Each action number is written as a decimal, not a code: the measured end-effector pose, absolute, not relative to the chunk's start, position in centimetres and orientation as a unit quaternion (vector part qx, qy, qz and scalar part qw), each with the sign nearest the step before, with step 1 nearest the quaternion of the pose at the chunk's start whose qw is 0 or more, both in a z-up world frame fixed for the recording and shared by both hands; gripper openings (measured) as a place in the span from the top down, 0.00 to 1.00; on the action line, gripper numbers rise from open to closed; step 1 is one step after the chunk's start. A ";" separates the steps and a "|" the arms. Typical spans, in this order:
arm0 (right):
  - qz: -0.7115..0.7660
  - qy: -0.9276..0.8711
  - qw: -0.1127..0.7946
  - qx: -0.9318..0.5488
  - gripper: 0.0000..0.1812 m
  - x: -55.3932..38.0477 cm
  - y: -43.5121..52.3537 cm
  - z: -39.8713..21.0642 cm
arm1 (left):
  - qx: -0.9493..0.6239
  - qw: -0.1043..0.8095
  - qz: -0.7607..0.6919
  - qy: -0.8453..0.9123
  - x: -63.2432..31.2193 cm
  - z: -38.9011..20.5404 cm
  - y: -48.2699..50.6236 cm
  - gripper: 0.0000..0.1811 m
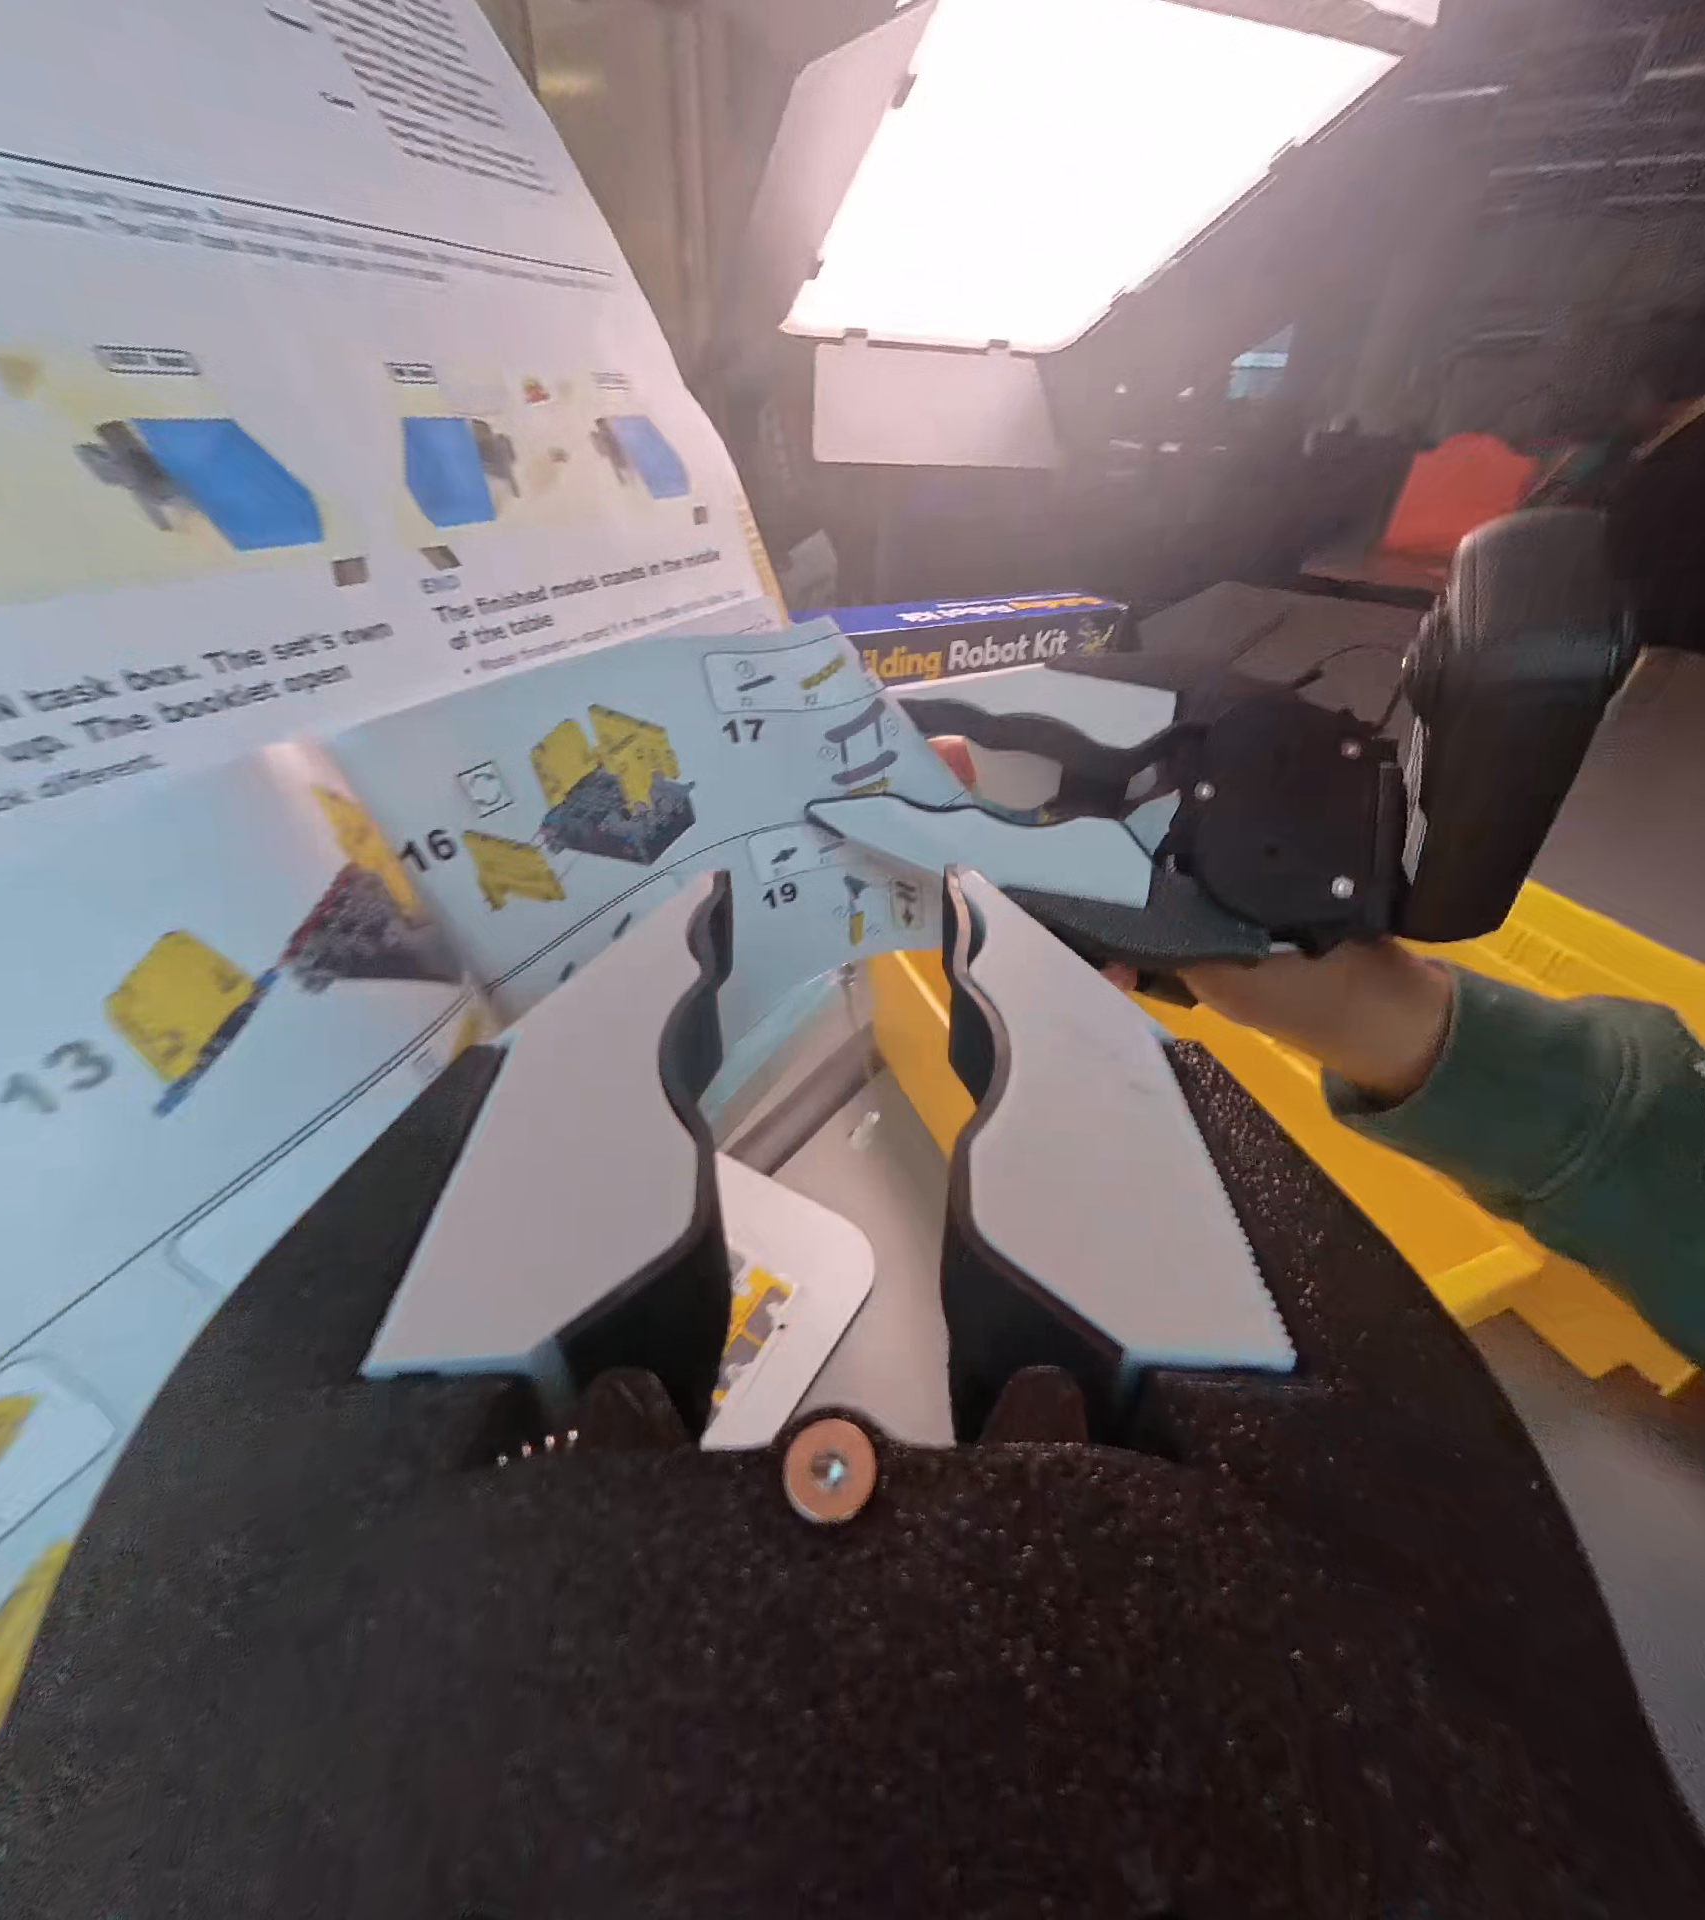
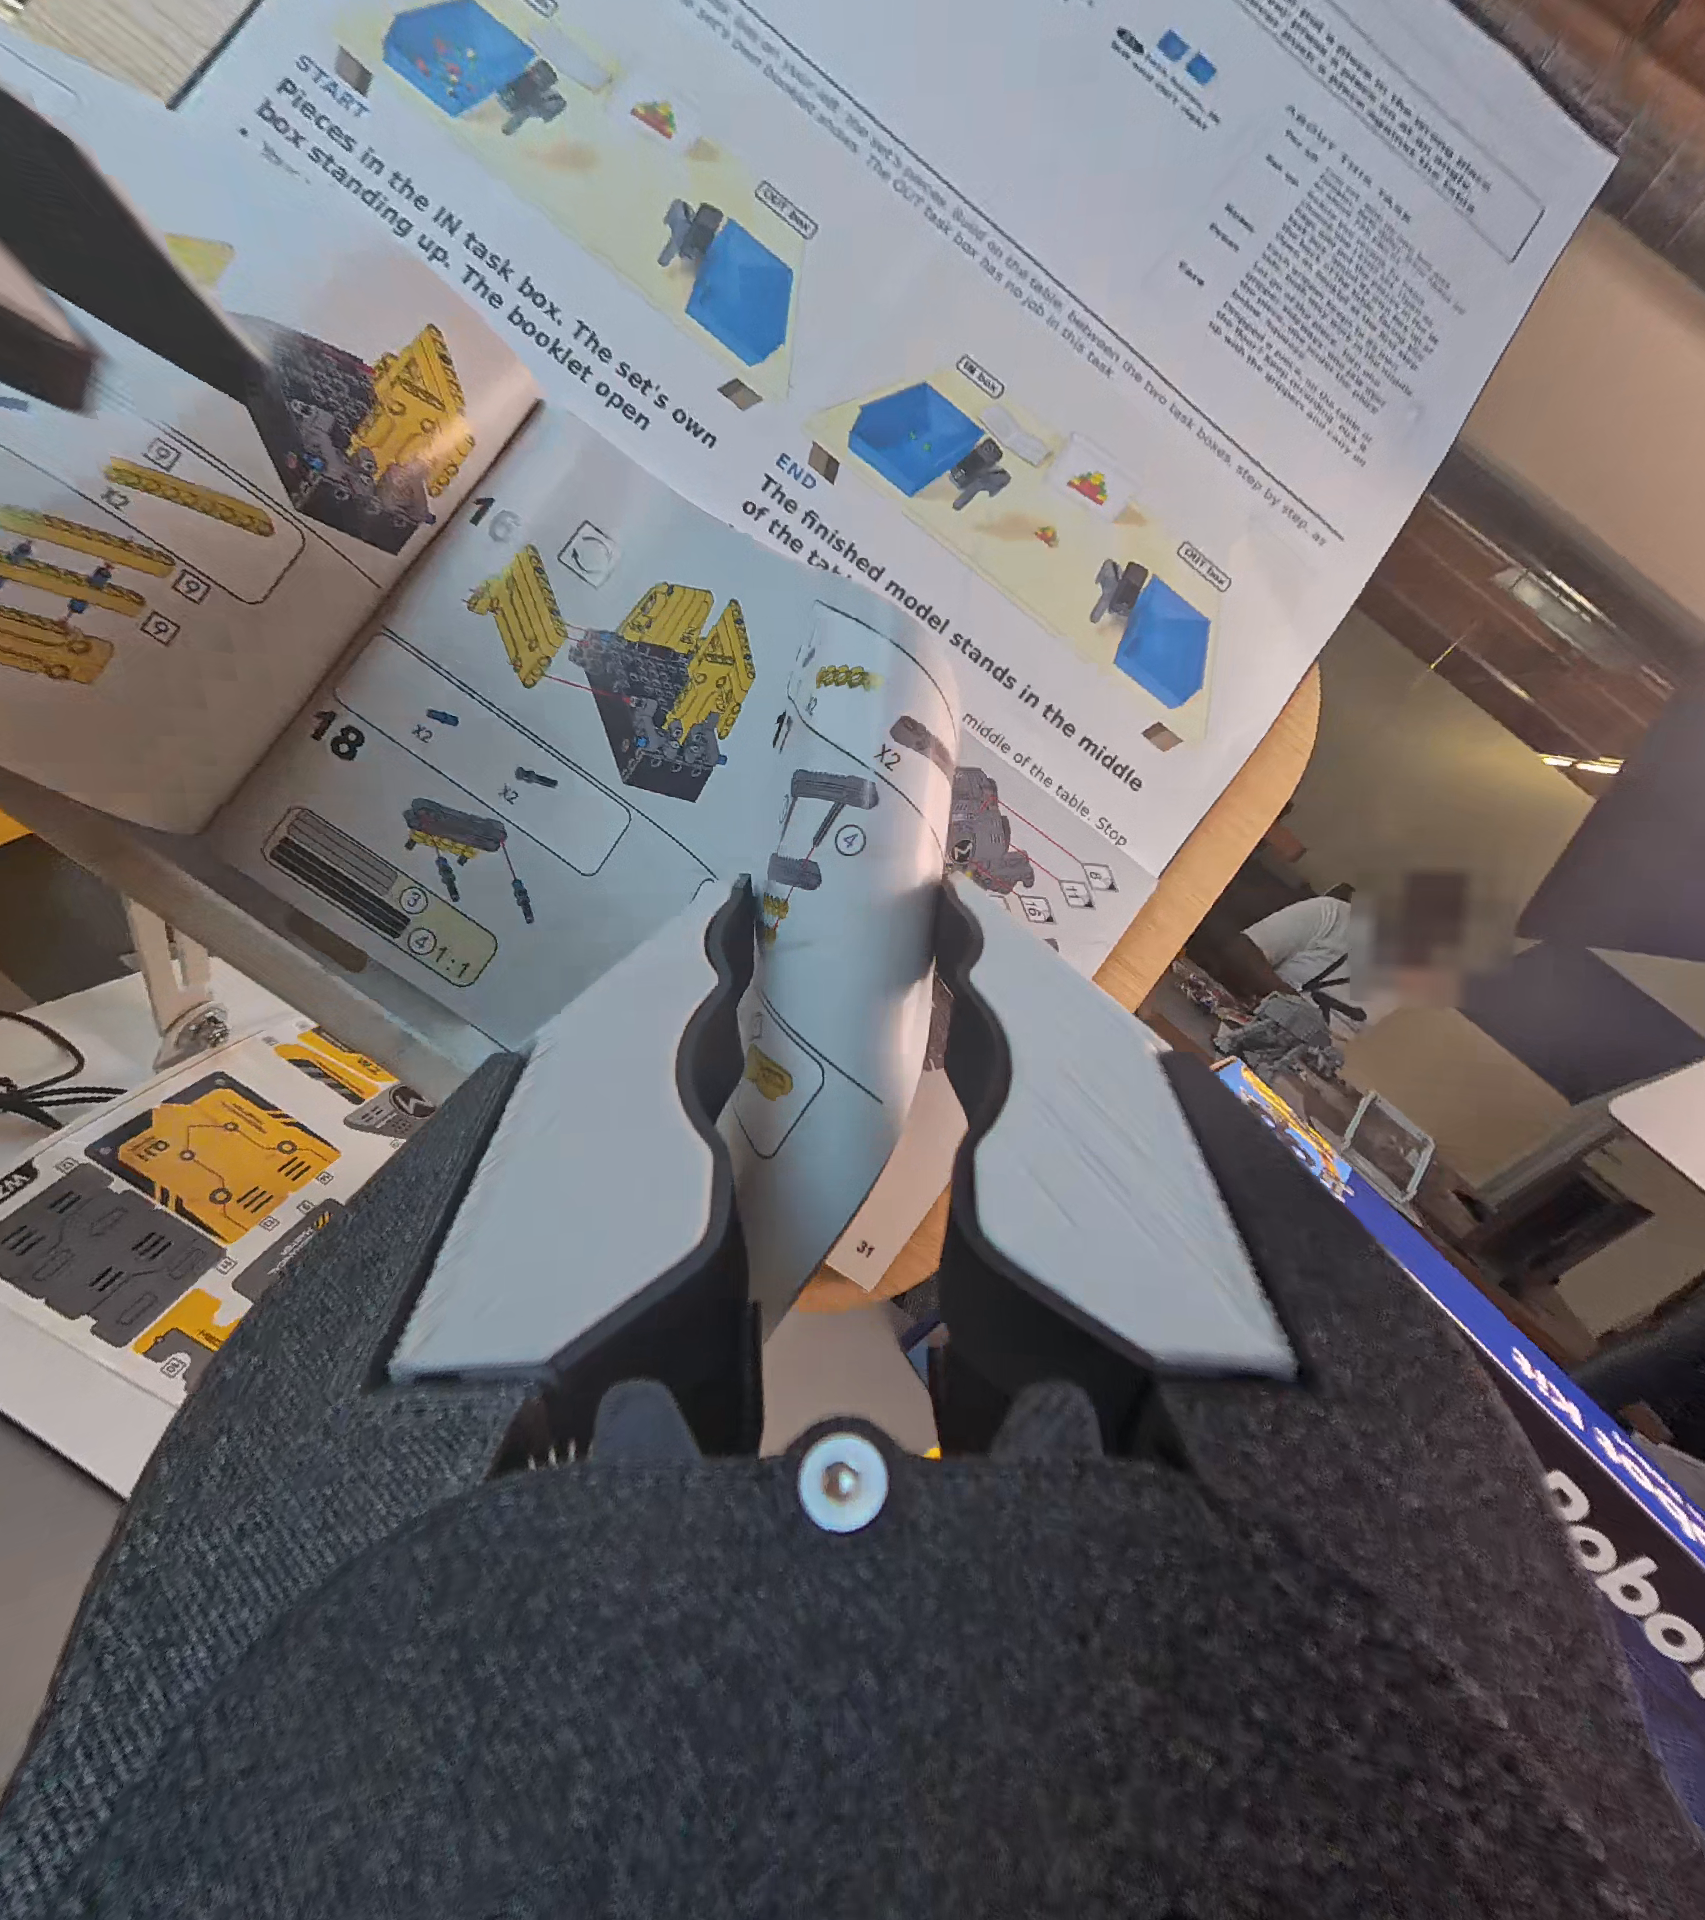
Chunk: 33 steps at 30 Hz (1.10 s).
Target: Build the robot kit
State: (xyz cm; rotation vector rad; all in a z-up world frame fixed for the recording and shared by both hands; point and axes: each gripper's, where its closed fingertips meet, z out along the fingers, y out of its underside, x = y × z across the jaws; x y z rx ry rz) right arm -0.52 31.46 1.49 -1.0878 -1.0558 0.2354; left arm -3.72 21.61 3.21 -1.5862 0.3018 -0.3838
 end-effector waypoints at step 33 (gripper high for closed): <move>0.140 -0.534 0.673 -0.492 0.69 0.0 28.6 -0.2 | -0.716 0.627 -0.279 0.126 -0.8 2.3 27.7 1.00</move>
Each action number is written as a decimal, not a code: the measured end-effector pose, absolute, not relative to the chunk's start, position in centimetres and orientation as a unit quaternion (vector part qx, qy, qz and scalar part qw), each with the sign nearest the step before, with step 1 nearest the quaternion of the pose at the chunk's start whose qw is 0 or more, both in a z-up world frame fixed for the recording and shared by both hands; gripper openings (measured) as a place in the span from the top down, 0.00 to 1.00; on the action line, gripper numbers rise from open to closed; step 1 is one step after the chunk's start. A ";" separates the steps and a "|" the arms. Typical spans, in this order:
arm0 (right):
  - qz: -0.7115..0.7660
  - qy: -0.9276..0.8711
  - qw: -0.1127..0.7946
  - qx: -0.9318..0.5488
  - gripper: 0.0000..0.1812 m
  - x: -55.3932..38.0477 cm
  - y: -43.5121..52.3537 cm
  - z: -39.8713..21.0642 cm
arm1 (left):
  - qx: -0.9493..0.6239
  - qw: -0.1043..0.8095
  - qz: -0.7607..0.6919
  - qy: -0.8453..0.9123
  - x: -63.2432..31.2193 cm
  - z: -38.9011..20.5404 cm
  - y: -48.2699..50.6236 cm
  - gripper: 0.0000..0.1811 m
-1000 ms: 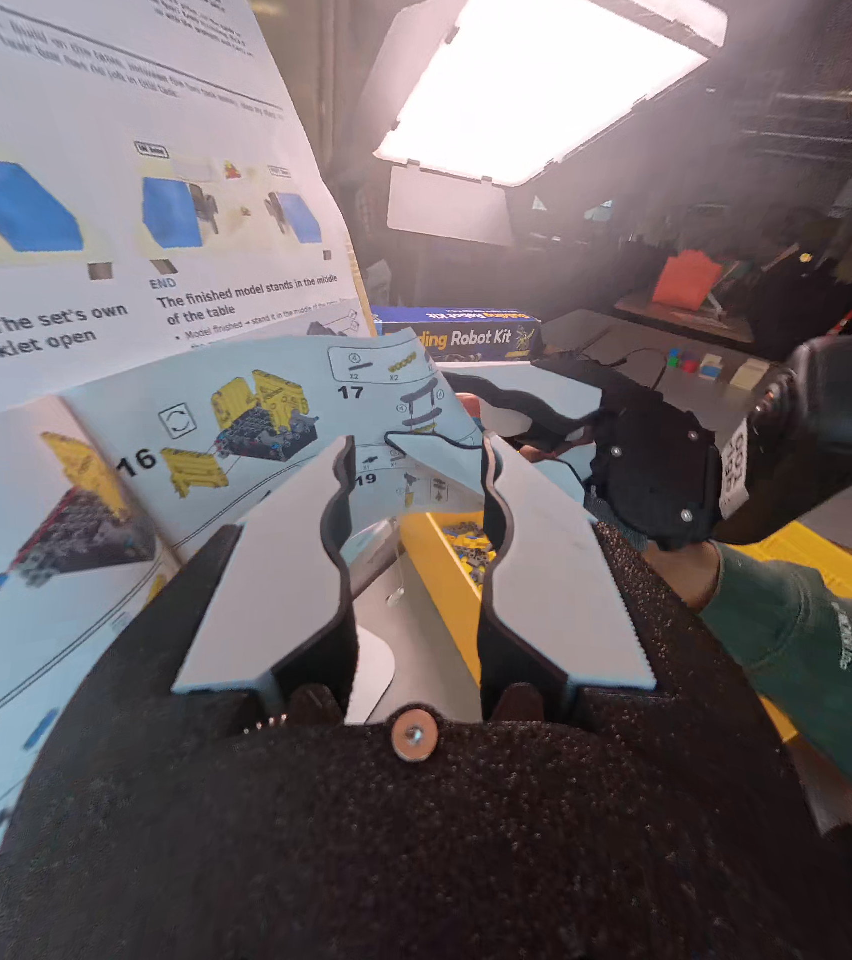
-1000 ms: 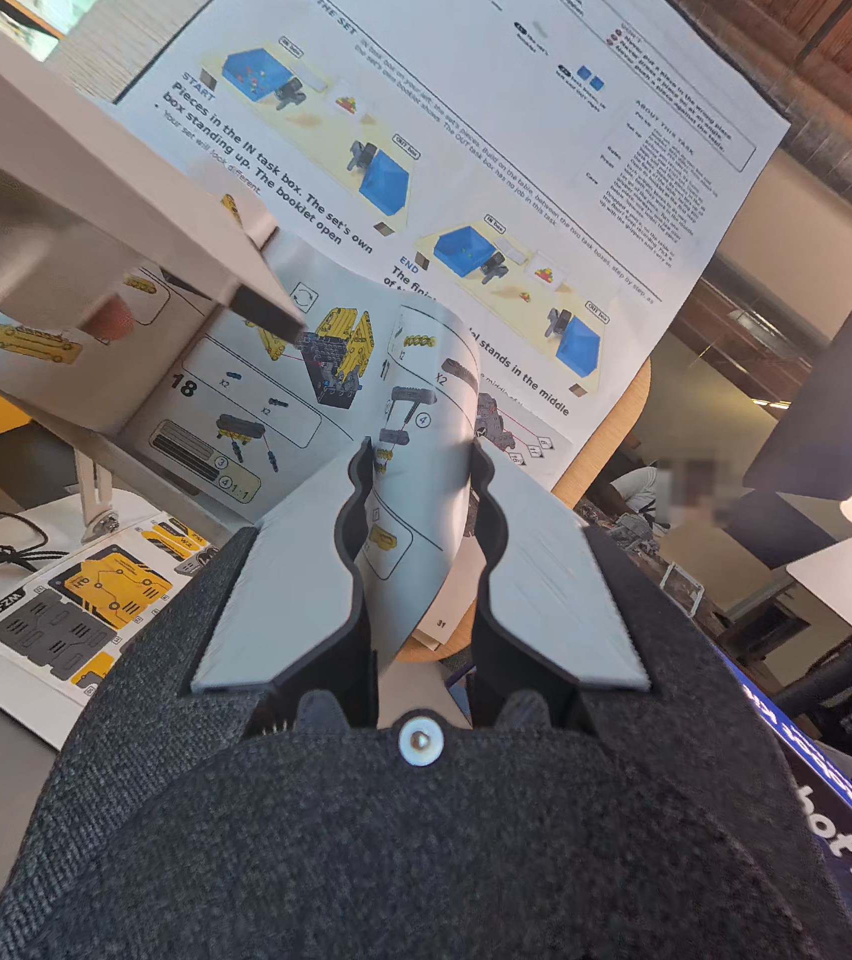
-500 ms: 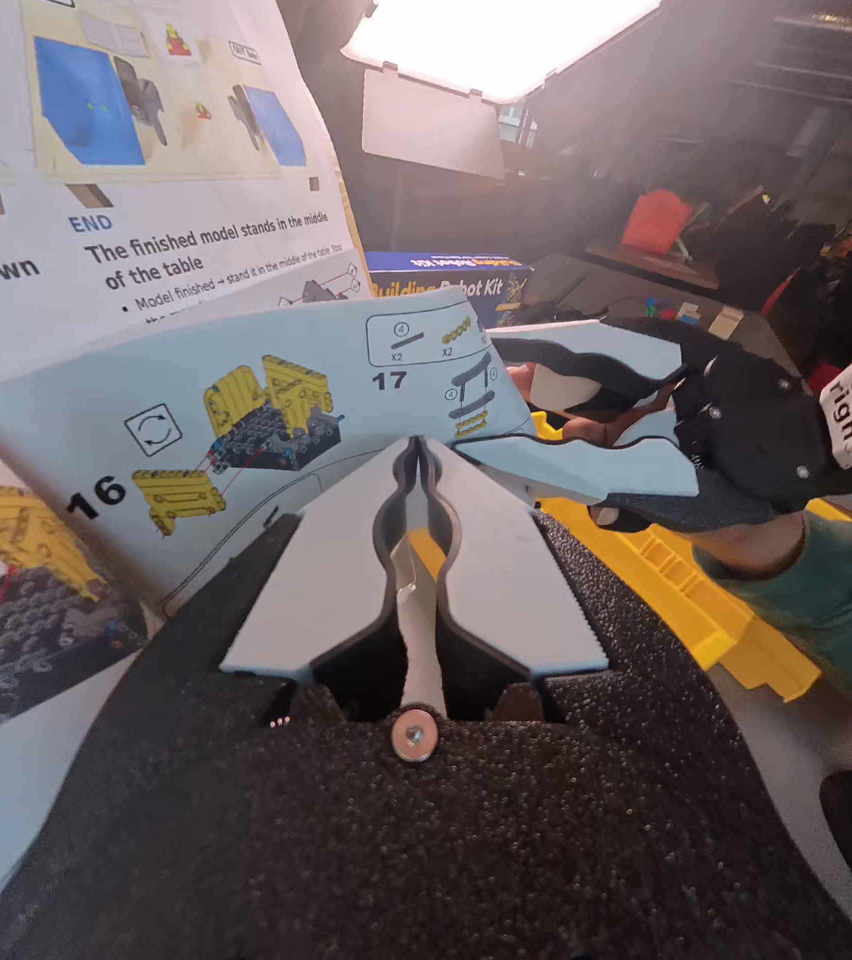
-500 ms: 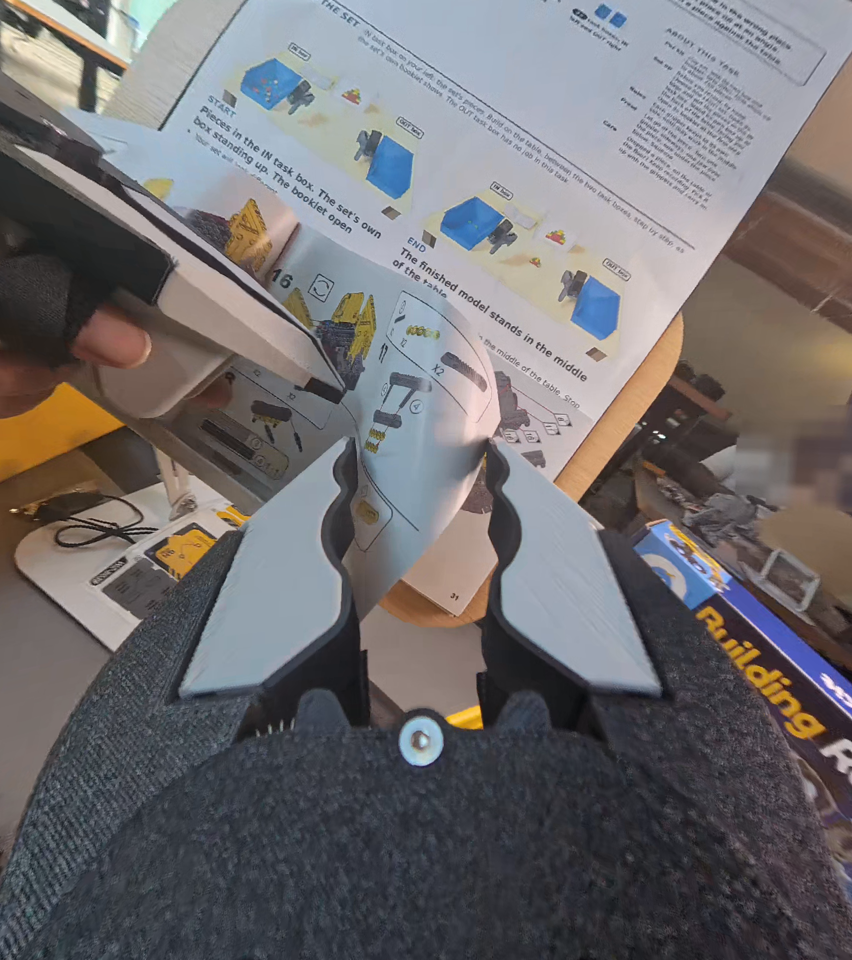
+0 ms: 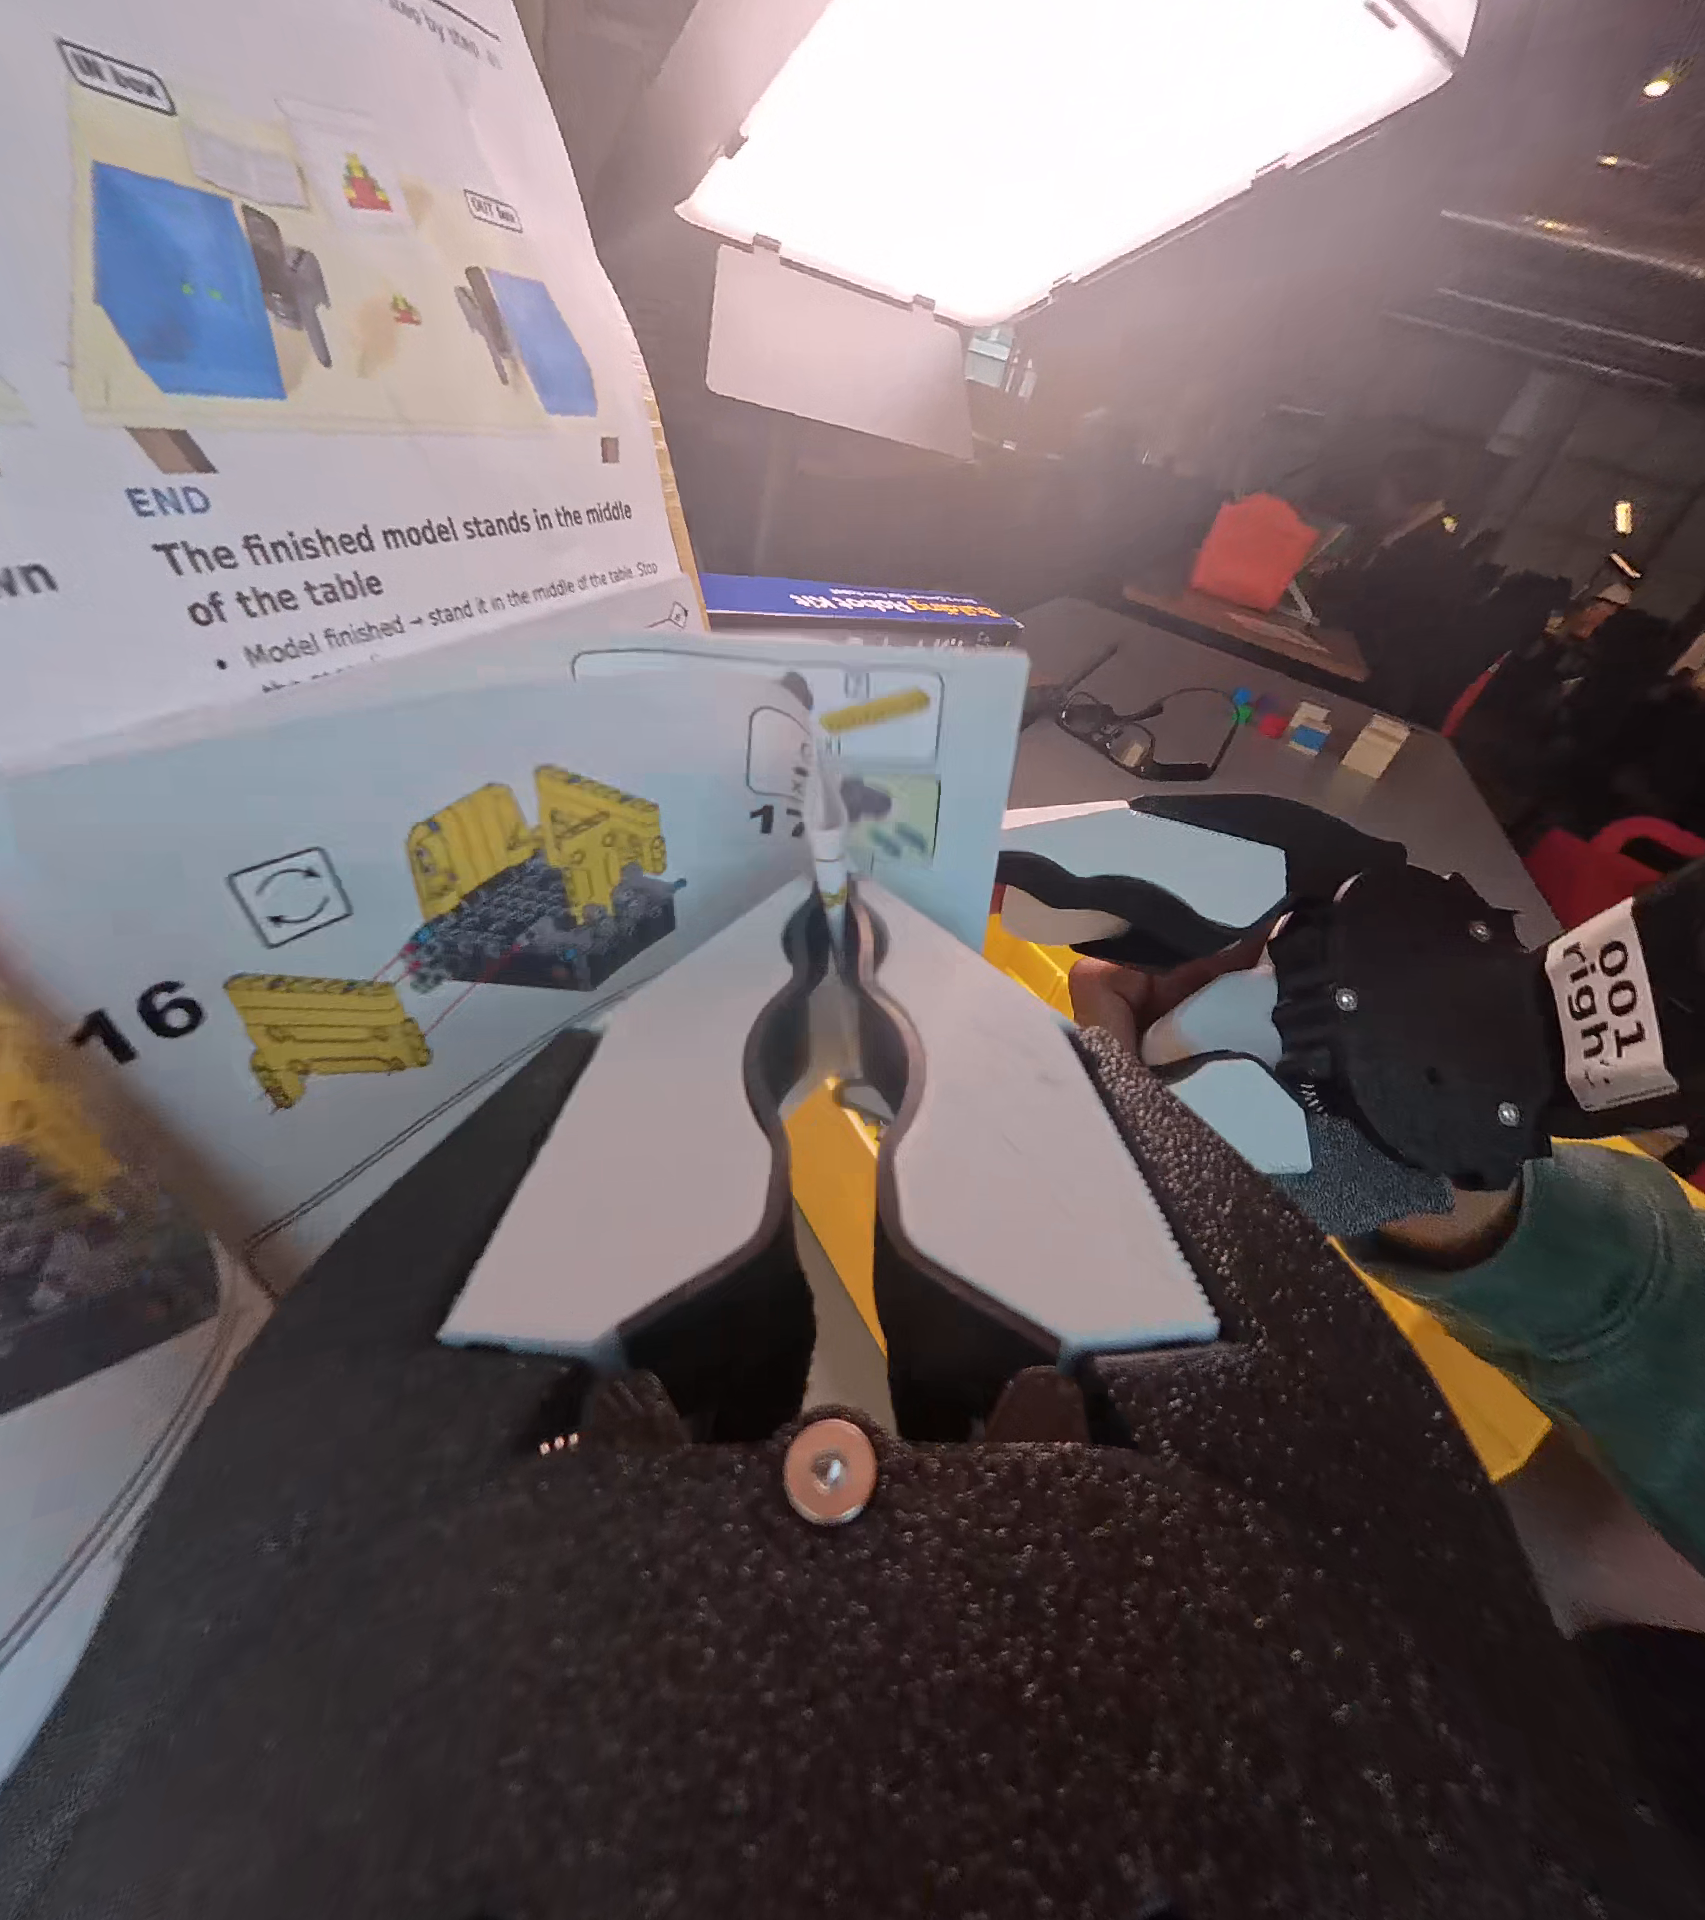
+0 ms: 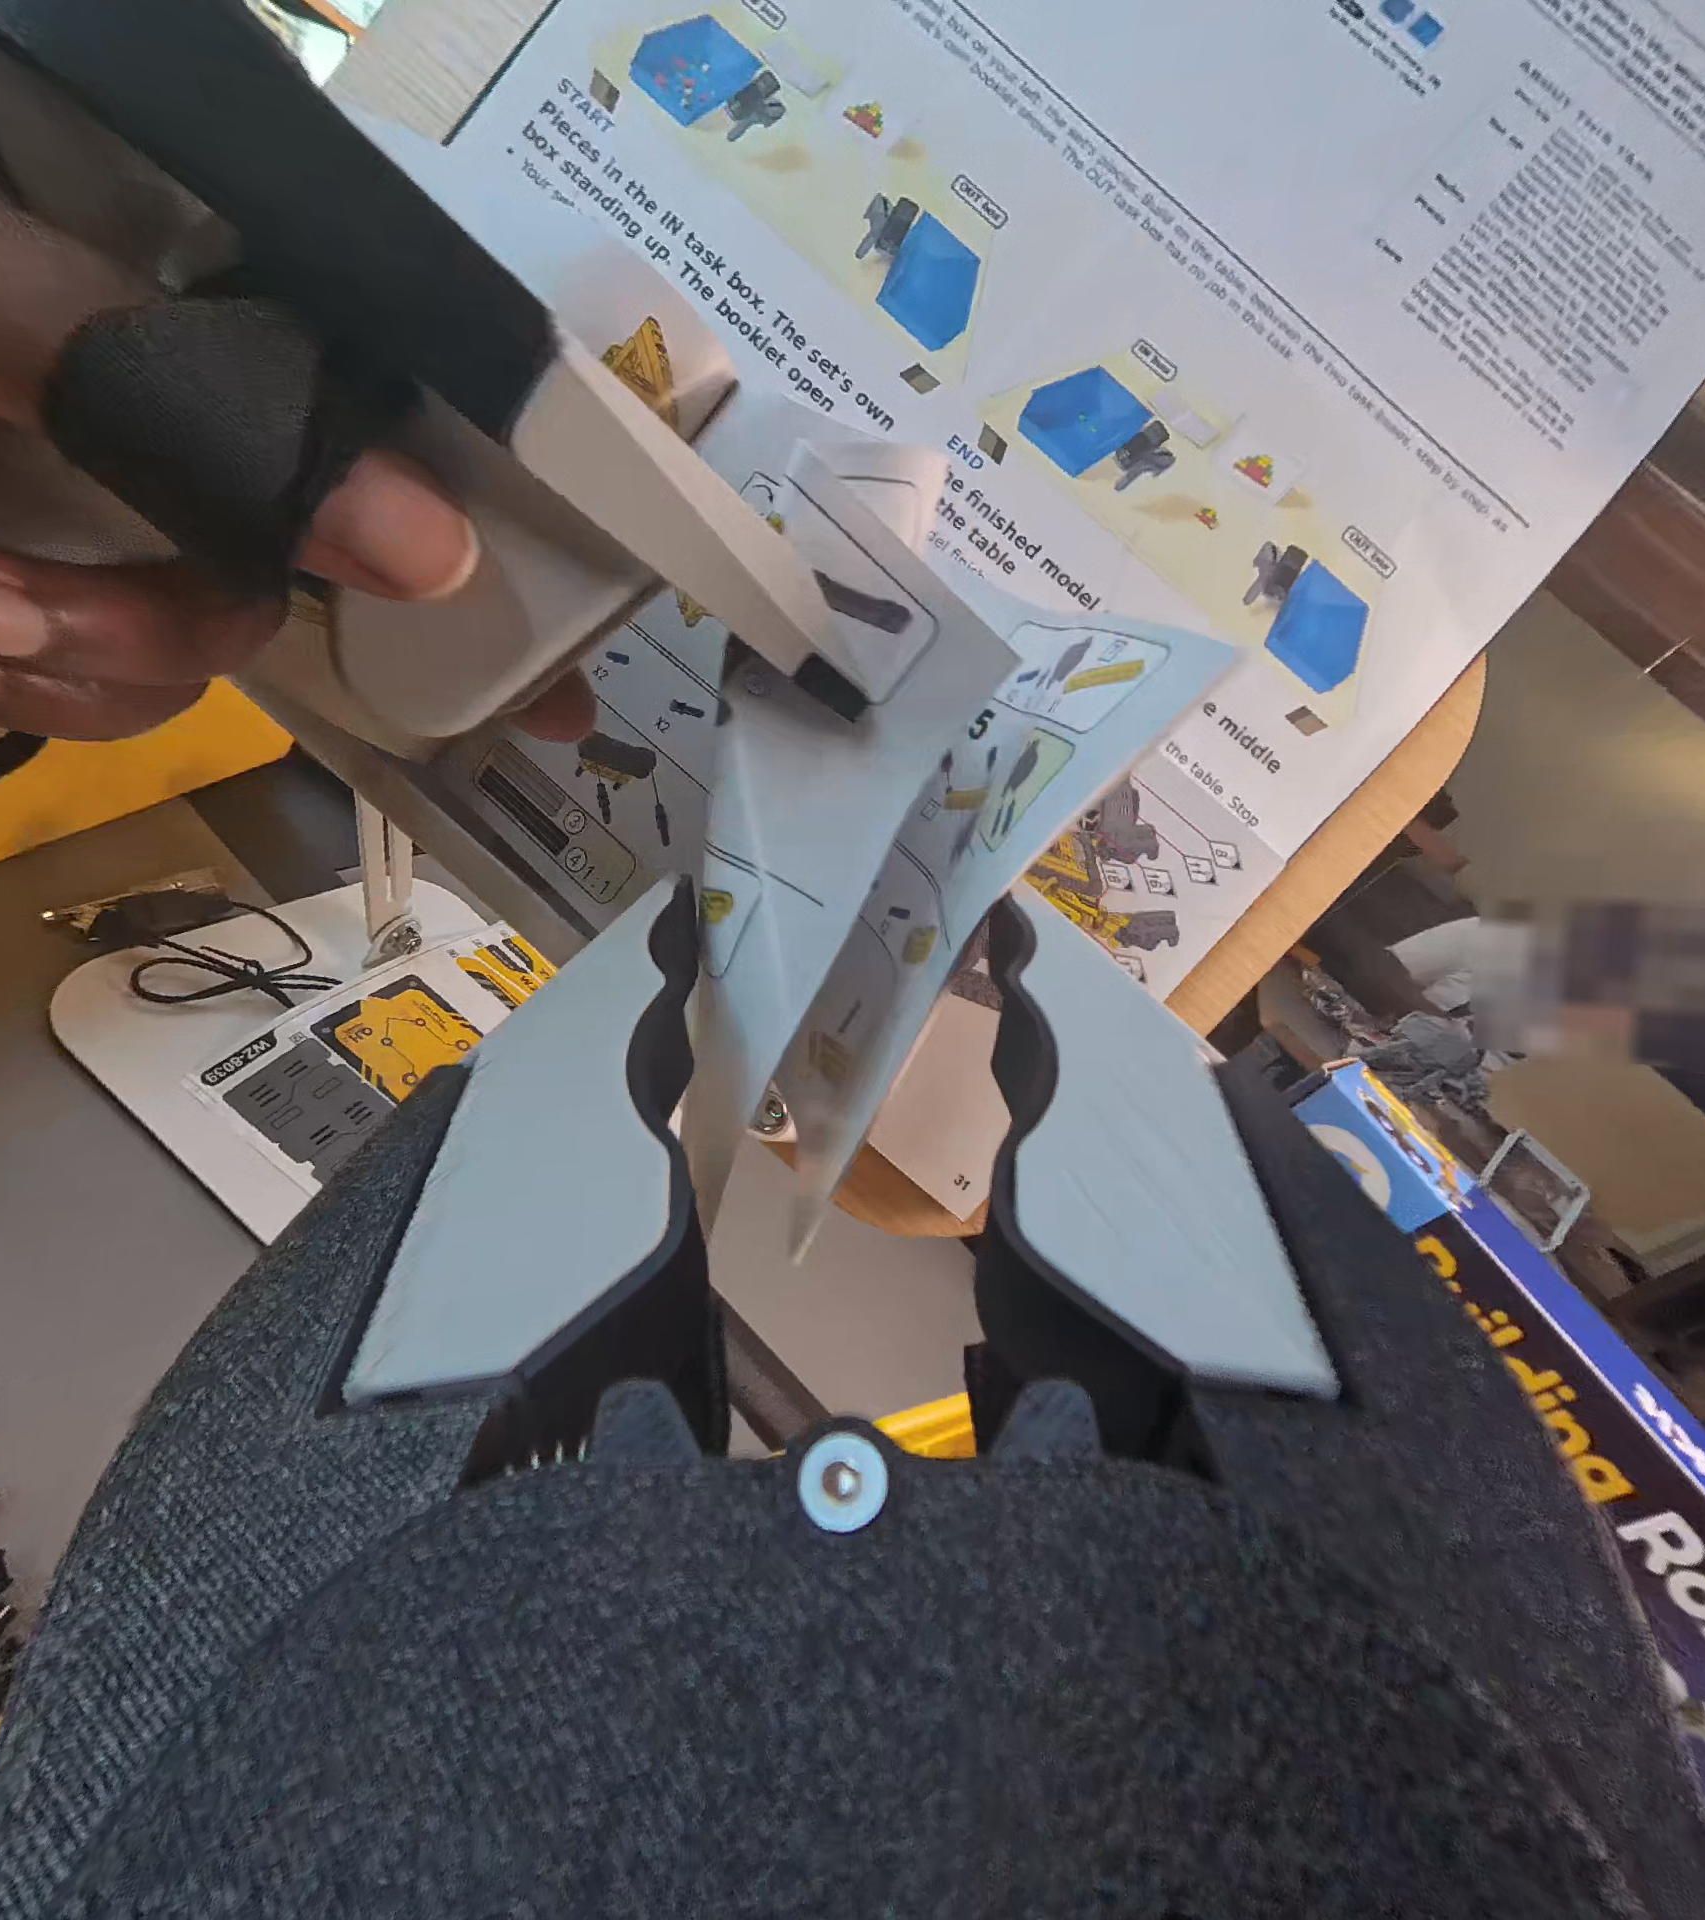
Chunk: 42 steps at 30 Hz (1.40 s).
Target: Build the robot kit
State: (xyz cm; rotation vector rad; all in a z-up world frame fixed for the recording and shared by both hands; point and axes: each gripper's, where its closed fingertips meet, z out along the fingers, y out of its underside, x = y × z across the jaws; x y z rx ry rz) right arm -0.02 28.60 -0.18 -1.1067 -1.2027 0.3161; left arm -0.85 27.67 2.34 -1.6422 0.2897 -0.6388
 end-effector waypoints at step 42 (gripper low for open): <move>0.291 -0.436 0.561 -0.641 1.00 3.9 31.8 0.6 | -0.793 0.584 0.103 0.139 -15.6 -3.7 21.5 0.93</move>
